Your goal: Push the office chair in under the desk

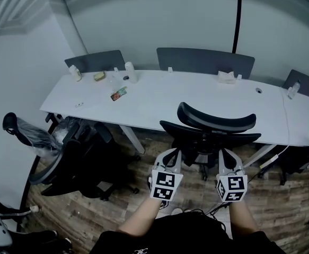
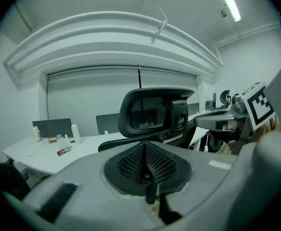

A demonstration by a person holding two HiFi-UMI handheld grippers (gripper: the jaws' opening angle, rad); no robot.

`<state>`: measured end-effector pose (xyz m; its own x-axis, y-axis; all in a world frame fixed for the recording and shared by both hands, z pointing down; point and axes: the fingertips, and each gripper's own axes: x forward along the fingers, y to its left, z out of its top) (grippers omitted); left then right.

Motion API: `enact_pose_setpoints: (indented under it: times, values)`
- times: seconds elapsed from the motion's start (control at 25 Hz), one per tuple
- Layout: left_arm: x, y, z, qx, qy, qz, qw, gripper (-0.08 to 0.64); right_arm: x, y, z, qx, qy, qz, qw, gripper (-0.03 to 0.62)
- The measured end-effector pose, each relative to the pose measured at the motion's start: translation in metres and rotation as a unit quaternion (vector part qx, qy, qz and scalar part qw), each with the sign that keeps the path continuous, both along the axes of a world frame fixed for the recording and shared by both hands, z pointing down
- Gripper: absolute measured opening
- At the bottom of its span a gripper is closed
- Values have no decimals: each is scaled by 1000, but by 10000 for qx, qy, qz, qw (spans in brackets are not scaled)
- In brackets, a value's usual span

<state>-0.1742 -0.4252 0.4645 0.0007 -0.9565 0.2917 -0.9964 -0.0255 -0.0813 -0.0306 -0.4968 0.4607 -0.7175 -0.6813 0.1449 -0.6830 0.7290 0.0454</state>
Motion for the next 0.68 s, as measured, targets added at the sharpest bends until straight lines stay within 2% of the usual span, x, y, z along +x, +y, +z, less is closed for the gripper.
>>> enact_pose_setpoints:
  times: [0.68]
  values:
    - [-3, 6, 1, -43, 6, -91, 9999, 6, -27, 10, -2, 112, 141, -466, 9987, 6]
